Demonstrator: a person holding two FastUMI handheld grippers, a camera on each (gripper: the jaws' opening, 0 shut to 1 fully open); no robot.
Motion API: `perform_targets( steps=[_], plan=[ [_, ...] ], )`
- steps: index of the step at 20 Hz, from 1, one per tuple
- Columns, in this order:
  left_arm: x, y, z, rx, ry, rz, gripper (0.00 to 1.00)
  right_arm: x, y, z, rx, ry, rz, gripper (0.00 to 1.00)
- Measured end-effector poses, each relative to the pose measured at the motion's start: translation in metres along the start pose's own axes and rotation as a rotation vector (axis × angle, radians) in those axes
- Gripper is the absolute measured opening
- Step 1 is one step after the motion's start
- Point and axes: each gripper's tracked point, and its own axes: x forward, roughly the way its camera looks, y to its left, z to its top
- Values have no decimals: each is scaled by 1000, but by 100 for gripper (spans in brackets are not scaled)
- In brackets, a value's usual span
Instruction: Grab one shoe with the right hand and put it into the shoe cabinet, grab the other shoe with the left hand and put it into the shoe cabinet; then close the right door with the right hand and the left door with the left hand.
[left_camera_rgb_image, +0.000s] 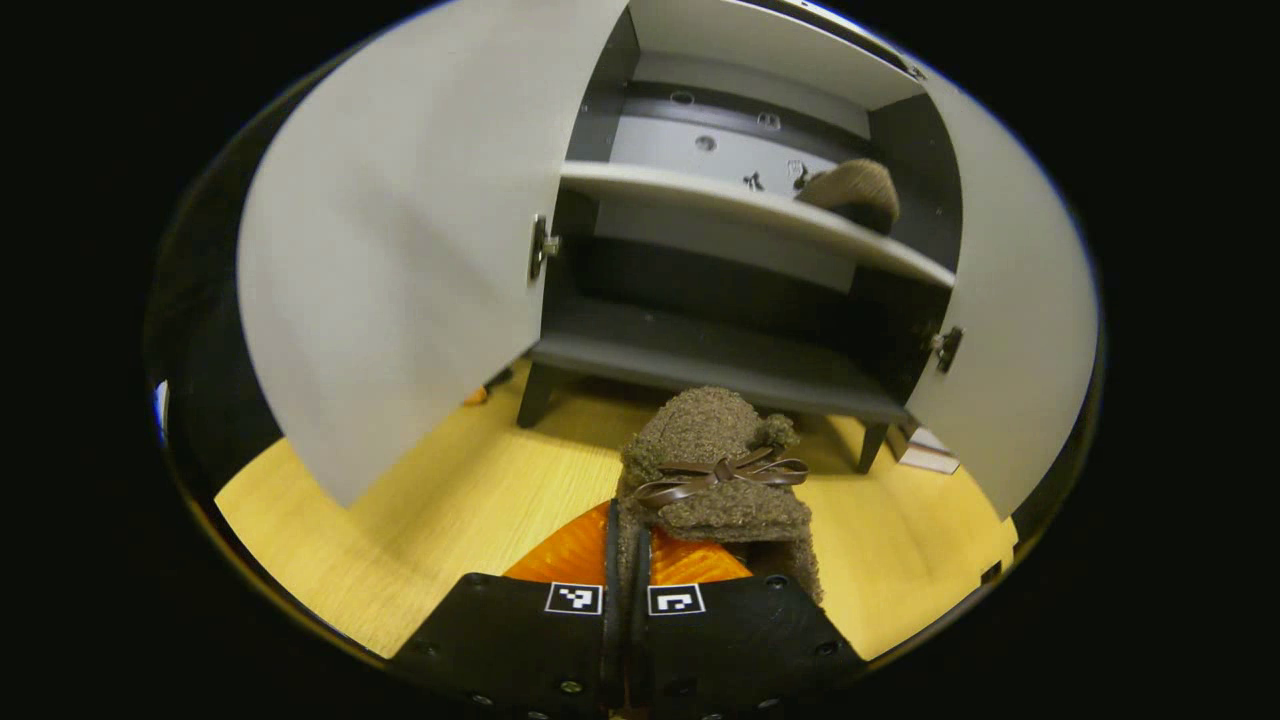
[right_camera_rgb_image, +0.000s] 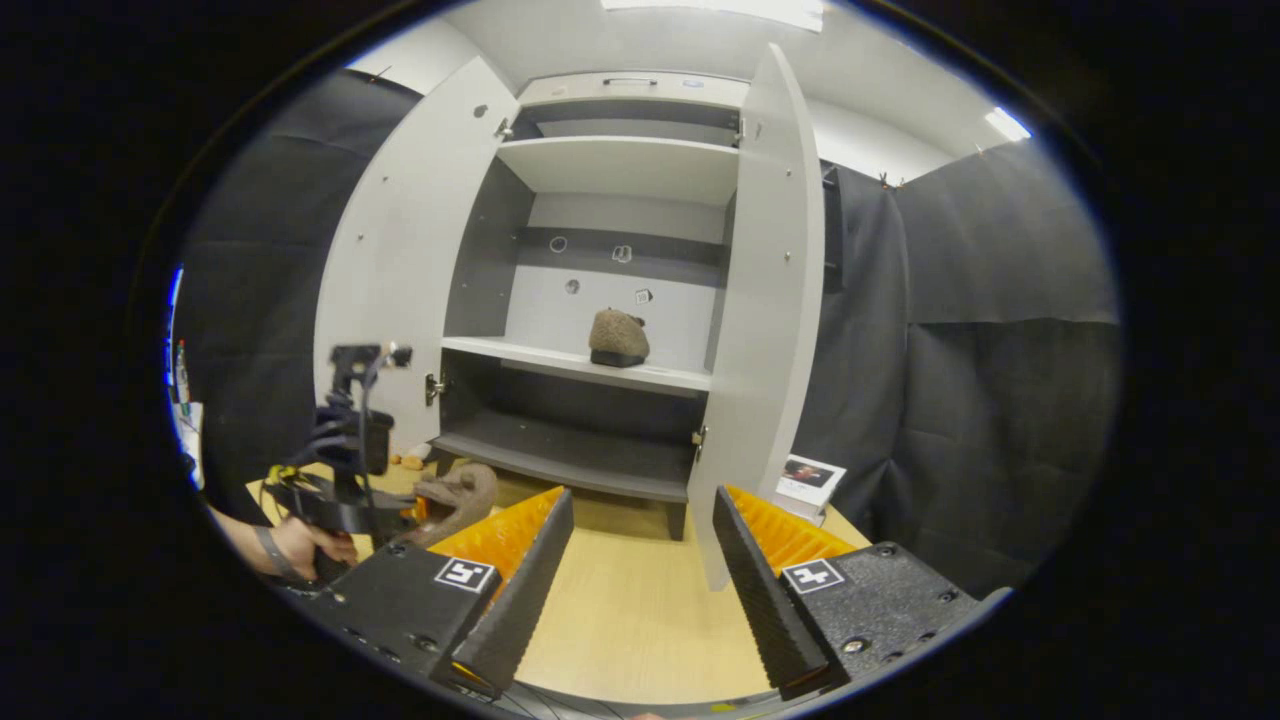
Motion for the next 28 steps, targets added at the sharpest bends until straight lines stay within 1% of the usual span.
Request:
perform_targets(
  steps=[3,5,8,9,10,11,12,13,16,18,20,22,24,27,28],
  plan=[
    [-22,-29,85,-23,-127,-49,2,-1,8,5,10,-14,19,92],
    [-19,-50,145,-11,-190,-70,2,-3,13,9,2,-28,28,90],
    [10,-80,231,-23,-261,-109,2,-7,18,13,-13,-50,39,90],
    [24,-88,259,-11,-278,-107,2,-9,20,15,-13,-54,42,90],
    [33,-93,286,6,-275,-95,2,-10,21,16,-9,-57,43,90],
    [50,-97,302,29,-259,-91,2,-11,22,18,-6,-62,44,90],
    [66,-100,317,31,-243,-79,2,-11,22,17,-7,-63,44,90],
    [82,-104,327,21,-216,-69,2,-12,20,17,-11,-63,36,92],
    [131,-115,338,7,-129,-66,2,-15,13,20,-2,-69,10,92],
    [163,-116,330,30,-56,-43,2,-16,7,21,5,-72,-8,92],
    [190,-115,315,8,25,-23,2,-16,-1,18,5,-63,-25,92],
    [211,-113,304,-21,76,-14,2,-17,-8,14,8,-51,-45,92],
    [229,-103,297,-10,100,22,2,-15,-16,10,15,-40,-65,92],
    [239,-102,279,-24,171,36,2,-11,-21,6,16,-25,-76,92],
    [241,-102,276,-12,181,38,2,-10,-22,5,15,-24,-77,92]
  ],
)
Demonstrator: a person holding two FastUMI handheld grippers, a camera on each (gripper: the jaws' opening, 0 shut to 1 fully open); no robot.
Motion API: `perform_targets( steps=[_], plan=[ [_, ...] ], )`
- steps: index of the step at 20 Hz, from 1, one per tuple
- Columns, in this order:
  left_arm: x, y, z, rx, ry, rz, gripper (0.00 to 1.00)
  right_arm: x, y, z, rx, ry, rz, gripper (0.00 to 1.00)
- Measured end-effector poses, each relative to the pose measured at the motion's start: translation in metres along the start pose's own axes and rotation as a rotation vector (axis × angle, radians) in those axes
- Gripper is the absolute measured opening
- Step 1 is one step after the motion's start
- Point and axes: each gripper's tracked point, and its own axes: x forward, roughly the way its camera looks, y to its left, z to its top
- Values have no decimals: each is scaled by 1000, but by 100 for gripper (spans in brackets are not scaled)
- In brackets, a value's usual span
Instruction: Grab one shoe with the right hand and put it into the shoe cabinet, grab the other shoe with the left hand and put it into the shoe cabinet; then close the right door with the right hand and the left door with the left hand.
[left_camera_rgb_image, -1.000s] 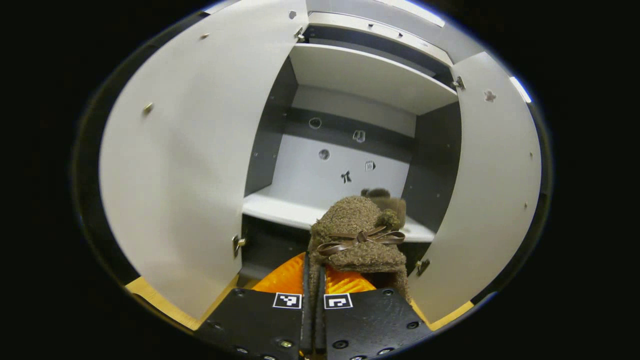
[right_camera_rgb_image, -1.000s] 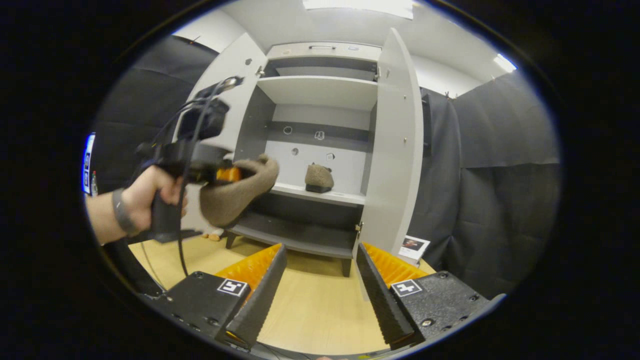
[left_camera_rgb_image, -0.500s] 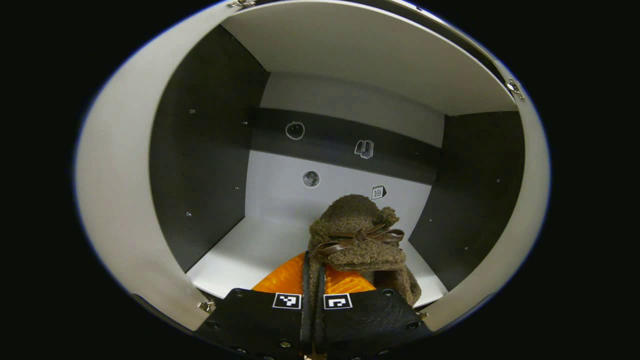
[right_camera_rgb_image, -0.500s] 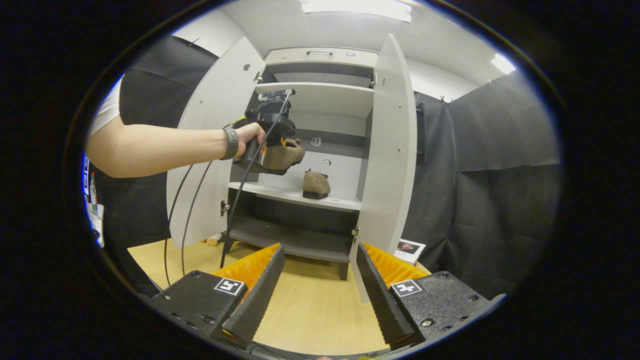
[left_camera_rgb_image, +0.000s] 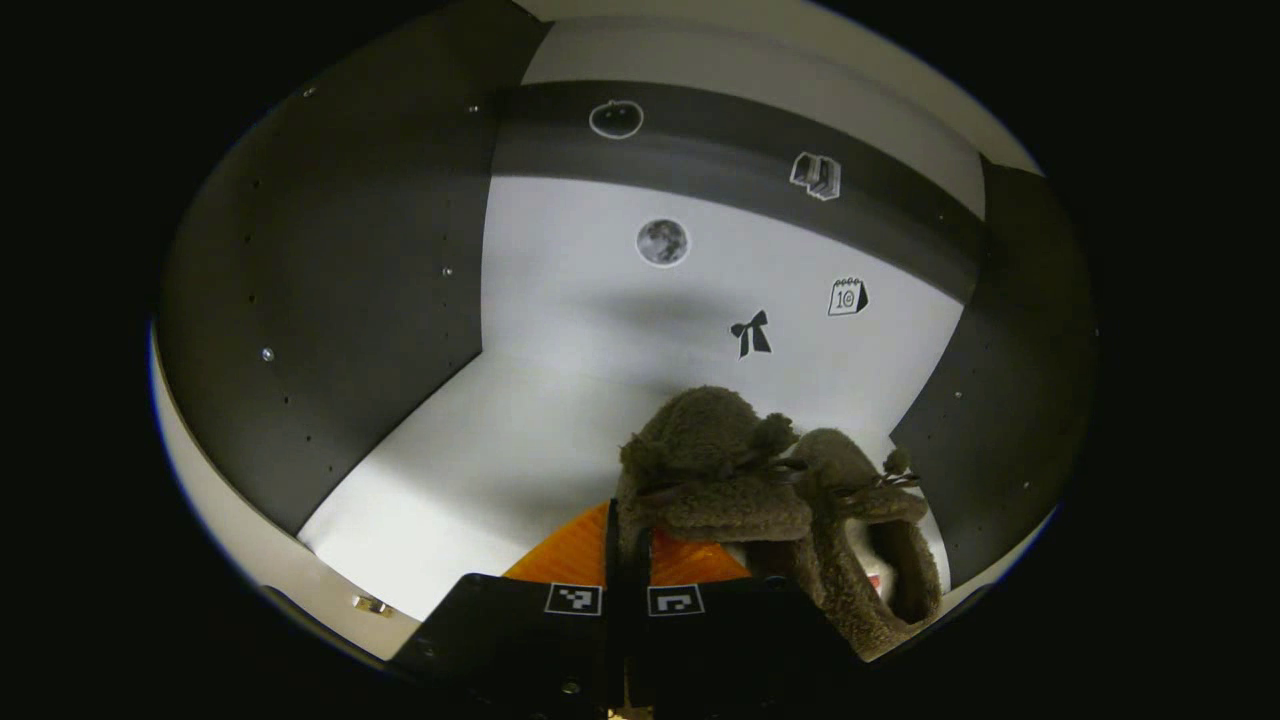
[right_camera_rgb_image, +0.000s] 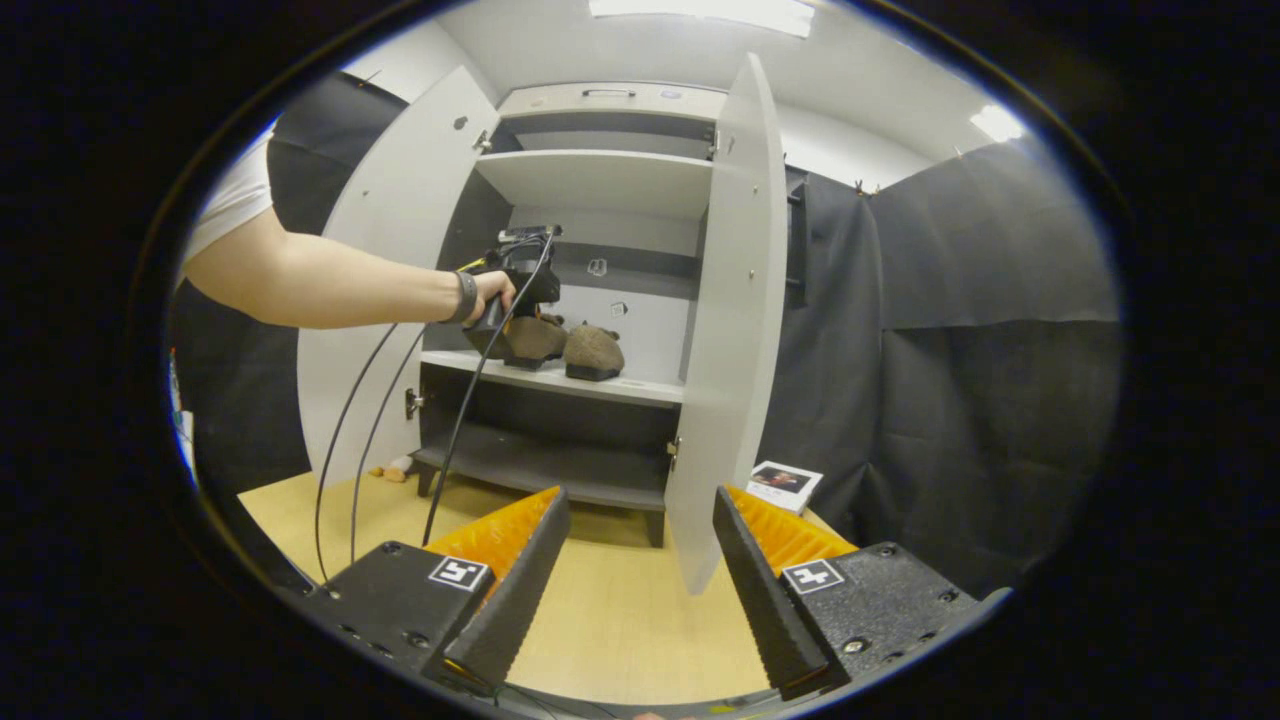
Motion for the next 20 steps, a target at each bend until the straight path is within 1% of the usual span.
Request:
perform_targets(
  steps=[5,6,7,8,10,11,12,13,14,15,16,17,18,20],
  plan=[
    [5,-4,-2,12,5,-5,2,6,3,-2,6,5,10,92],
    [5,-5,0,16,1,-8,14,7,3,-2,4,2,14,92],
    [5,-5,0,16,3,-11,2,7,4,-2,1,1,15,96],
    [6,-4,0,12,6,-12,2,7,4,-4,-2,3,18,92],
    [5,-5,-2,-17,28,-23,3,8,3,-6,-2,7,22,92],
    [6,-6,-2,-33,35,-44,6,8,3,-6,1,7,22,92],
    [5,-7,-5,-46,54,-48,22,8,3,-8,4,9,25,92],
    [3,-2,-6,-46,58,-37,24,8,4,-7,6,11,29,92],
    [0,-1,-5,-47,59,-42,30,8,4,-7,4,9,30,92],
    [-6,-4,-4,-46,60,-54,50,9,4,-5,1,6,31,92],
    [-13,-6,-1,-40,54,-65,50,9,4,-4,-2,3,32,92],
    [-19,-7,1,-33,43,-78,45,9,5,-4,-4,1,35,96],
    [-26,-8,4,-22,32,-86,40,9,6,-3,-4,1,38,92],
    [-44,-6,11,4,-6,-92,49,9,10,-4,2,2,48,92]
  ],
)
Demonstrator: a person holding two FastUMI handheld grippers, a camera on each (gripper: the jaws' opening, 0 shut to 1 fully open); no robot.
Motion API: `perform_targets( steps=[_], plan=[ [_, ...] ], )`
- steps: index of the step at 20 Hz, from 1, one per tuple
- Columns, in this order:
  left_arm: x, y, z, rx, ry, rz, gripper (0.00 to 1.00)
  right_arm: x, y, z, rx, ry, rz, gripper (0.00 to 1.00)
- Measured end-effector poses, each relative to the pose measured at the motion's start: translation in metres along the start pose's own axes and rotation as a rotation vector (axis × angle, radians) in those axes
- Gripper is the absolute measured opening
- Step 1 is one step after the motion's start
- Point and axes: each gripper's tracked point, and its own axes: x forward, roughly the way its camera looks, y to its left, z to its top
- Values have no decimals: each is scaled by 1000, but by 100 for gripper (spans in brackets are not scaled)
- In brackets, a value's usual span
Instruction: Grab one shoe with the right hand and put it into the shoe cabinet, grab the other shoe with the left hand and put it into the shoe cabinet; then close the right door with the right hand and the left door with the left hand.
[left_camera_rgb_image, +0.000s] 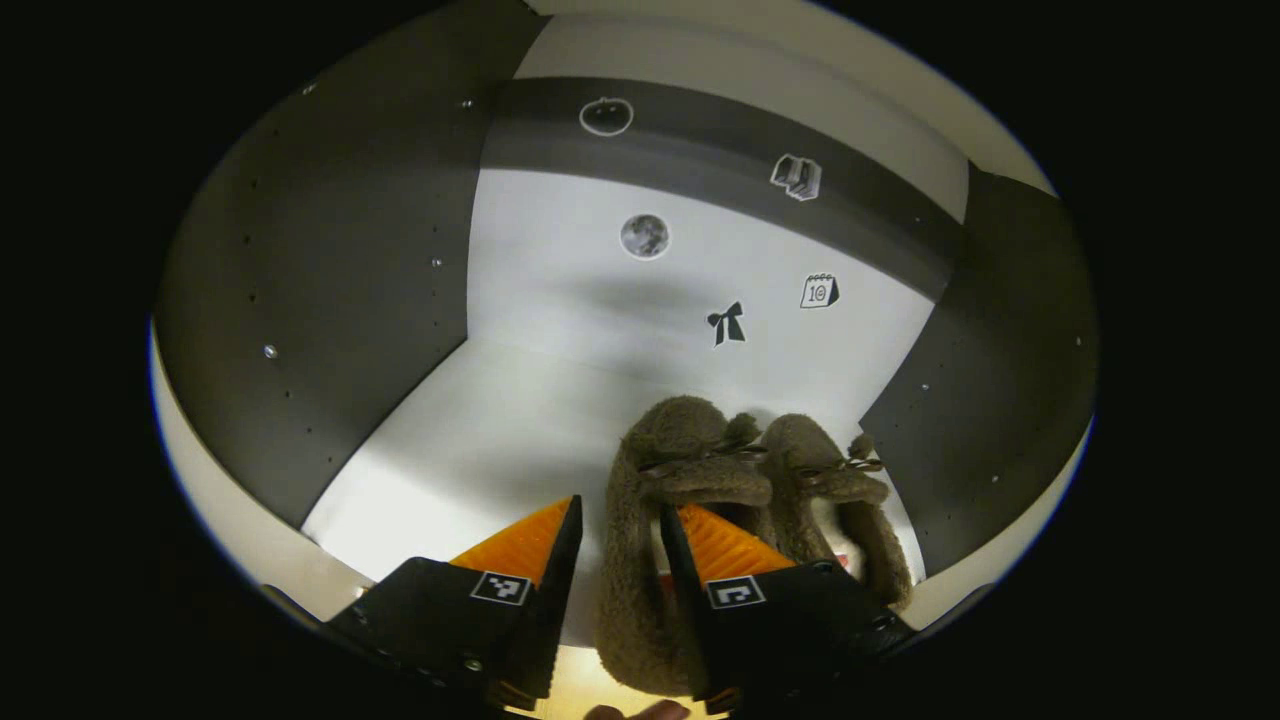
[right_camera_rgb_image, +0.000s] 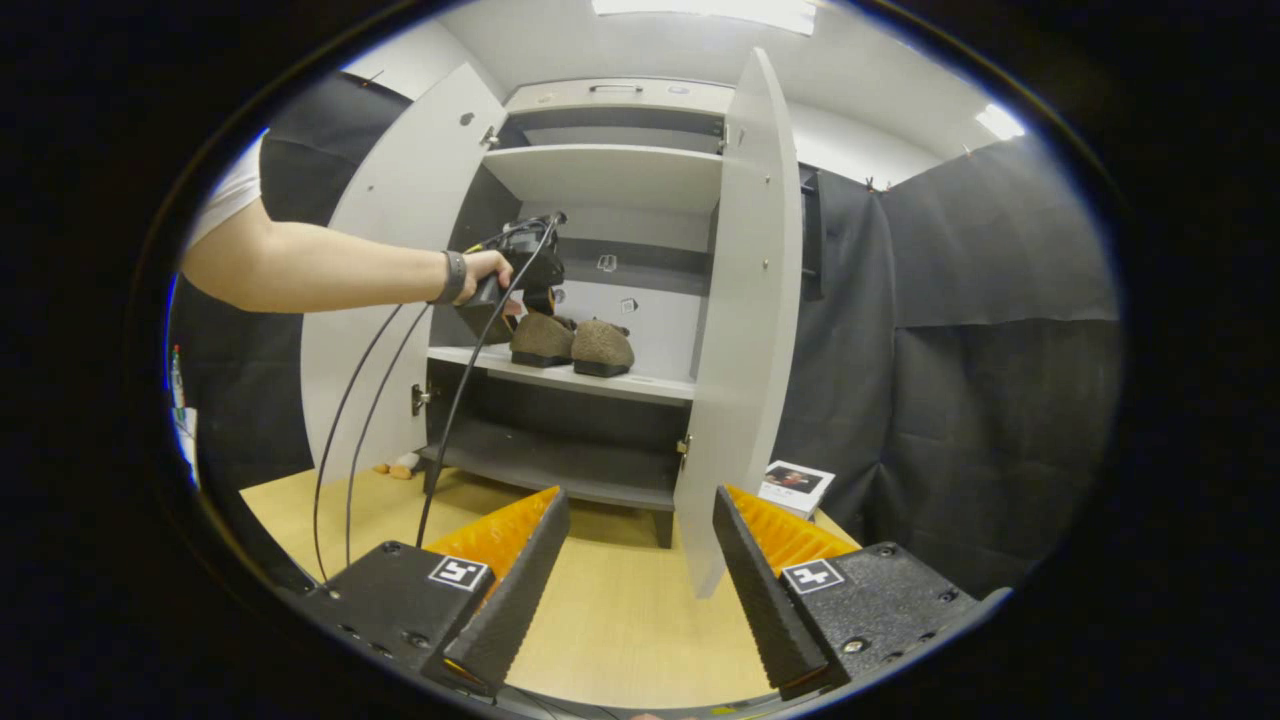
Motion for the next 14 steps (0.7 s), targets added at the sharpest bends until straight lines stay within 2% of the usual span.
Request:
perform_targets(
  steps=[1,2,3,4,5,6,7,8,9,10,11,12,13,14],
  plan=[
    [-11,1,4,11,-23,3,59,0,2,1,5,0,5,92],
    [-25,2,11,30,-65,5,77,0,4,1,8,0,10,92],
    [-40,0,19,46,-112,-8,62,-1,6,1,8,-1,12,92],
    [-58,-2,25,61,-156,-17,62,0,7,2,7,-3,16,92],
    [-77,-6,30,71,-201,-35,78,-1,9,3,7,-4,22,92],
    [-94,-10,34,75,-240,-59,82,-1,11,4,7,-5,29,92],
    [-115,-14,38,78,-277,-81,75,0,13,5,4,-6,34,92],
    [-135,-17,39,82,-312,-96,92,-1,13,6,3,-10,37,92],
    [-154,-17,41,90,-348,-107,94,-1,14,9,0,-17,41,96],
    [-175,-19,40,108,-387,-121,65,-2,15,11,0,-23,44,96],
    [-196,-22,39,125,-431,-137,68,-3,16,13,2,-29,47,92],
    [-216,-23,36,142,-477,-153,99,-3,16,15,7,-33,51,92],
    [-234,-22,29,156,-513,-159,85,-4,16,16,14,-34,53,92],
    [-250,-19,20,161,-536,-159,85,-6,17,18,23,-37,56,92]
  ],
)
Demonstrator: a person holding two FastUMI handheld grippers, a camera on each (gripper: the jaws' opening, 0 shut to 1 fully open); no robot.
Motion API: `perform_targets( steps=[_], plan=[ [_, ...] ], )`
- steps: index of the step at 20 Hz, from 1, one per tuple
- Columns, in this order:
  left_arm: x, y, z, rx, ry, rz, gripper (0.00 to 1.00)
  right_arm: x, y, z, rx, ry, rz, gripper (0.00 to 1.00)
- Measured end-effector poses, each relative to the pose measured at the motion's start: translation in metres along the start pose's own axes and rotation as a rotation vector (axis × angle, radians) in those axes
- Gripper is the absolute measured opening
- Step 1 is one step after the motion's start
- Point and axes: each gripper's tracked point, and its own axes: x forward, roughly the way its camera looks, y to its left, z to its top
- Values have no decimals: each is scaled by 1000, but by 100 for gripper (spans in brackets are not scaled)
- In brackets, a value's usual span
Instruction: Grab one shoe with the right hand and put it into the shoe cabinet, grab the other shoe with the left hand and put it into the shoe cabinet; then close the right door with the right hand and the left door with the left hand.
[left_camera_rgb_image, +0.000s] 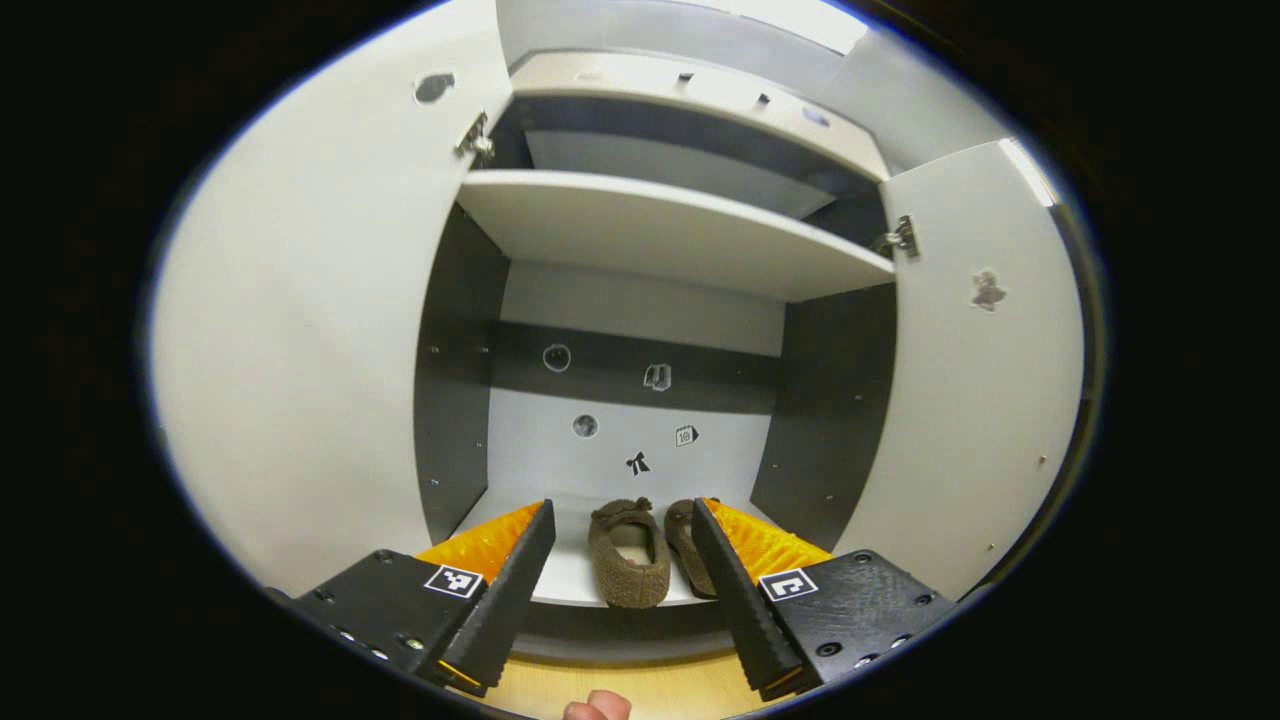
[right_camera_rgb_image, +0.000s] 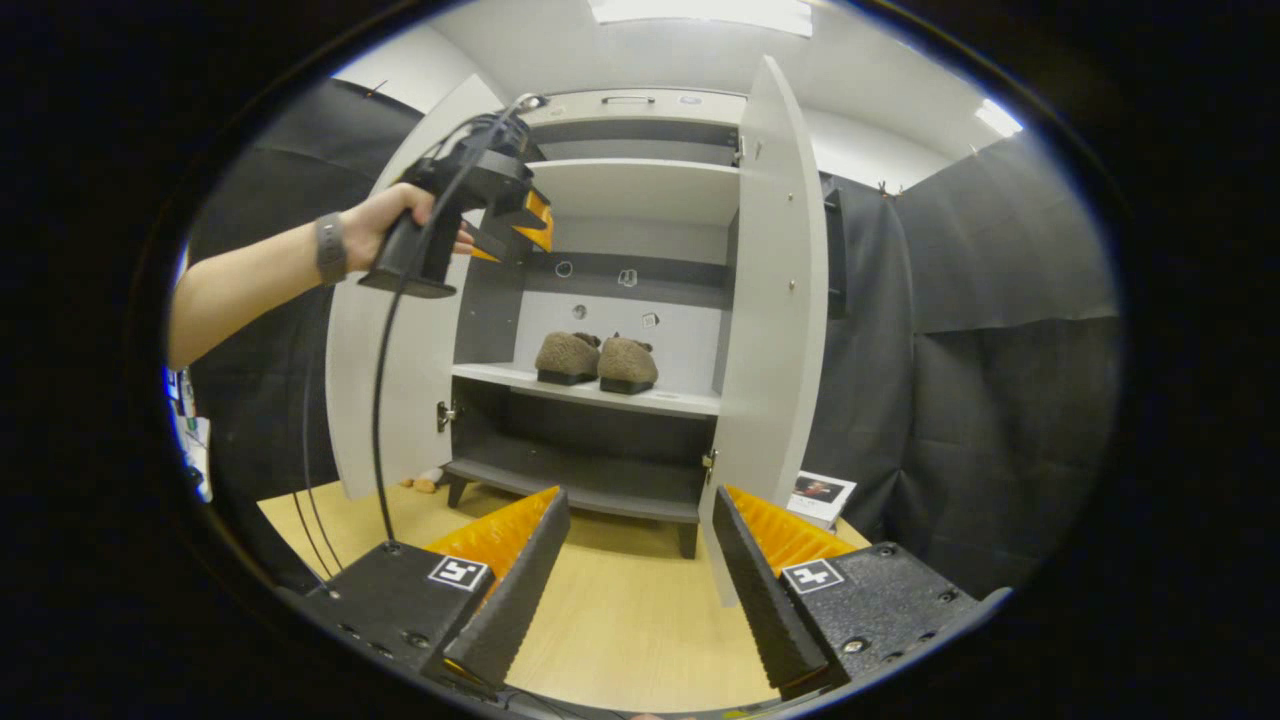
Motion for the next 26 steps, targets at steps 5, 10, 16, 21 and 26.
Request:
perform_targets(
  steps=[5,10,16,21,26],
  plan=[
    [-81,0,-27,-41,-48,-6,88,-8,-2,11,40,-12,5,92],
    [-156,10,-66,36,-90,70,89,-15,-4,16,48,-26,2,92],
    [-216,3,-105,60,-125,98,95,-22,0,8,76,-2,4,92],
    [-245,-6,-150,100,-84,117,95,-32,6,1,86,3,15,92],
    [-260,-2,-178,67,-30,135,95,-40,10,-1,121,3,33,92]
  ],
)
